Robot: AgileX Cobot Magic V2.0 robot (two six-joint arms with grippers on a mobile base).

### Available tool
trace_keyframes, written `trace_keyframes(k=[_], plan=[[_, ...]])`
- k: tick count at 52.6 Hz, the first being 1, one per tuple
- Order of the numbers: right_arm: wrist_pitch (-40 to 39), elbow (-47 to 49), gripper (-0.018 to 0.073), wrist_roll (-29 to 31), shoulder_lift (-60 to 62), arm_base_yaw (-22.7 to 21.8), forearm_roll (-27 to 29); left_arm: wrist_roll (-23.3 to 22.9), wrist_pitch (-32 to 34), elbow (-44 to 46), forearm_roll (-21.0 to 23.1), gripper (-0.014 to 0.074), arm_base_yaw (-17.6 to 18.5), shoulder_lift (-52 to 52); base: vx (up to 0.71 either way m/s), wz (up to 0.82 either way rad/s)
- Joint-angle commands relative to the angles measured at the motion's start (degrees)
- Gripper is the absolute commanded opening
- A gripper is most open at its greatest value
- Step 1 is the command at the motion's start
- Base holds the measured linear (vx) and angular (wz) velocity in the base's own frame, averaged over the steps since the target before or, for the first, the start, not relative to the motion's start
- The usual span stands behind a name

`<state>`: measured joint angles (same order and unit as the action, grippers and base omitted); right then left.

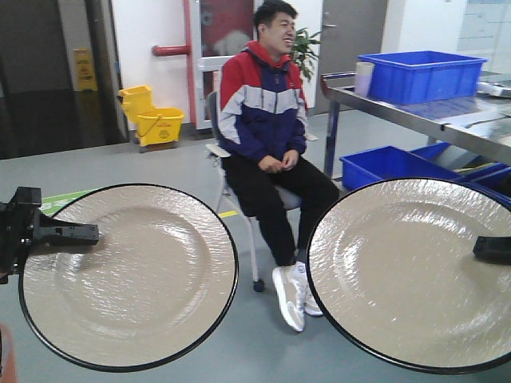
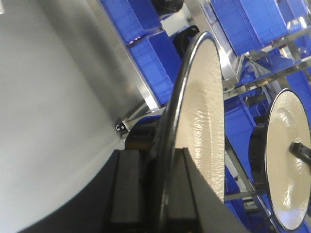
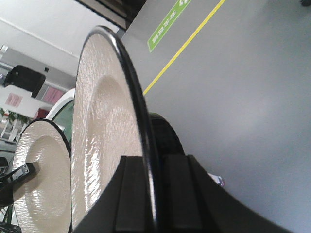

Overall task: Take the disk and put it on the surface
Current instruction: 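Hold both plates while the base drives to the steel table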

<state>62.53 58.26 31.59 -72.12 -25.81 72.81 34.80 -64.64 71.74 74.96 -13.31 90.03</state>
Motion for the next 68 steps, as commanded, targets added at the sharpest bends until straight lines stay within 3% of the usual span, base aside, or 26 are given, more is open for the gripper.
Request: trace_keyframes(k=[1, 68], plan=[[0.6, 1.8, -0.0009, 0.0, 1.8, -0.2, 7.3, -1.0, -1.3, 1.9, 8.0, -0.0008, 0.2, -3.0, 0.18, -0.29], [0.6, 1.8, -0.0009, 0.0, 1.8, -0.2, 7.3, -1.0, -1.3, 1.9, 8.0, -0.0008, 0.2, -3.0, 0.36, -0.11]])
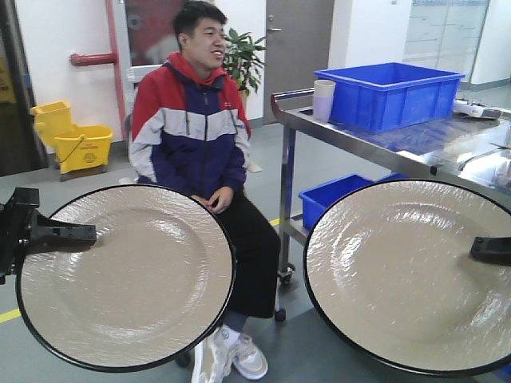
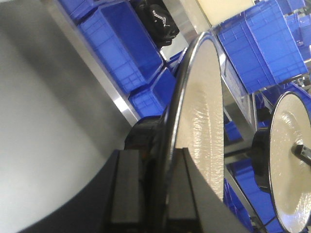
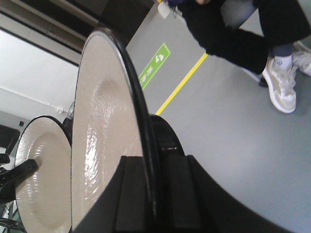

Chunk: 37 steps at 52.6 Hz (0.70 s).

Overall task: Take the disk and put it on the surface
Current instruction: 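Hold both plates while the base drives to the steel table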

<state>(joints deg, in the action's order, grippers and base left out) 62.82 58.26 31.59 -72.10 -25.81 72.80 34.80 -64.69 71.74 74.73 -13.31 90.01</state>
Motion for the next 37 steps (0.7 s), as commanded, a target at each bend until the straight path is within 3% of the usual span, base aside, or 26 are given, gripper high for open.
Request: trace_keyframes(k=[1, 37], plan=[[0.3, 1.8, -0.0009, 0.0, 1.8, -0.2, 7.4, -1.0, -1.2, 1.9, 8.2, -0.0008, 0.2, -3.0, 0.52, -0.24], [0.3, 1.8, -0.0009, 0.0, 1.8, -0.2, 7.4, -1.0, -1.2, 1.9, 8.2, -0.0008, 0.2, -3.0, 0.5, -0.27]])
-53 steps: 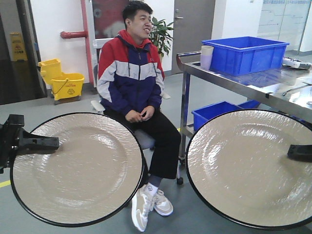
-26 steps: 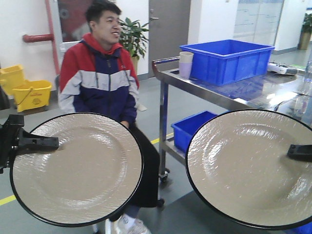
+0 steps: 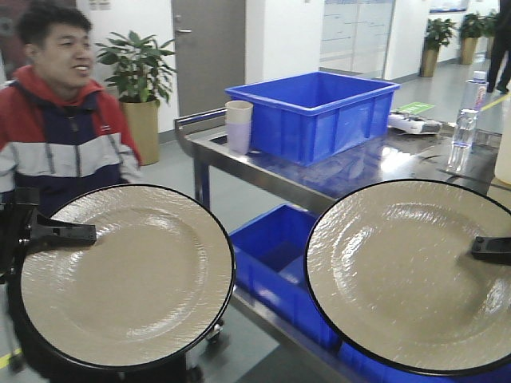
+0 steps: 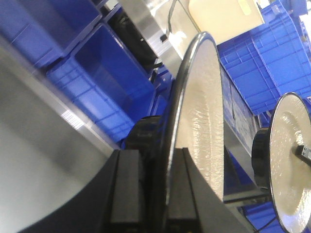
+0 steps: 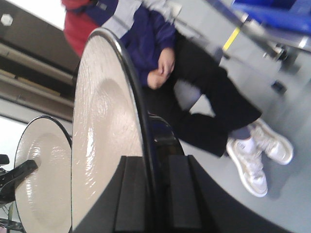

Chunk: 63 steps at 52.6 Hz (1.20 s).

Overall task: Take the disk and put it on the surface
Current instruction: 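Hold both plates while the base drives to the steel table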

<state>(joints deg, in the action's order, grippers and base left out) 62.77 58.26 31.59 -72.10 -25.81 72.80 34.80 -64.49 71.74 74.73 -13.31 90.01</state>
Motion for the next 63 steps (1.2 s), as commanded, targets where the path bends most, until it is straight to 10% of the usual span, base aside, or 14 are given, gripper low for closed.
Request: trace_keyframes(k=[1, 63], plan=[[0.4, 1.8, -0.0009, 0.0, 1.8, -0.2, 7.4, -1.0, -1.4, 1.9, 8.2, -0.0008, 0.2, -3.0, 0.47, -0.3], [0.3, 1.8, -0.0009, 0.0, 1.8, -0.2, 7.4, -1.0, -1.2, 1.9, 8.2, -0.0008, 0.2, -3.0, 0.33, -0.54]])
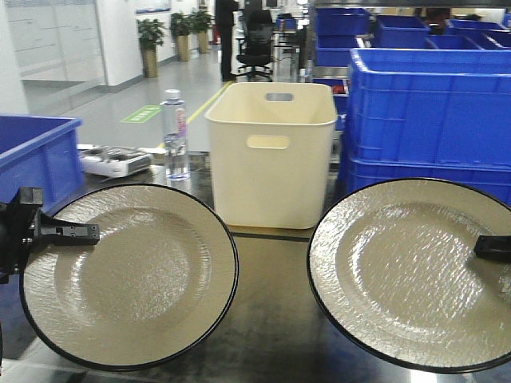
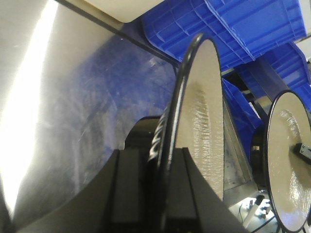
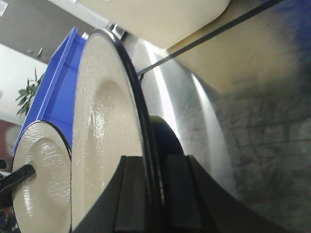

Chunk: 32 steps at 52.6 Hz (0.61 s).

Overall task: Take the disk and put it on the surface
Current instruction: 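Hold both plates while the base drives to the steel table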

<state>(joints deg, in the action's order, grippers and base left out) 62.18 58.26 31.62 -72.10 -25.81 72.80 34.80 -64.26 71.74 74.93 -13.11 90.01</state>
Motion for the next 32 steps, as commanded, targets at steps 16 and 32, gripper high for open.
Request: trace_keyframes(k=[16, 32], plan=[[0.8, 1.8, -0.0009, 0.0, 1.8, -0.2, 7.4, -1.0, -1.4, 1.9, 8.0, -0.0008, 0.0, -3.0, 0.1, -0.24], [0.8, 1.8, -0.0009, 0.0, 1.8, -0.2, 7.4, -1.0, -1.5, 1.9, 8.0, -0.0008, 0.0, -3.0, 0.02, -0.07]])
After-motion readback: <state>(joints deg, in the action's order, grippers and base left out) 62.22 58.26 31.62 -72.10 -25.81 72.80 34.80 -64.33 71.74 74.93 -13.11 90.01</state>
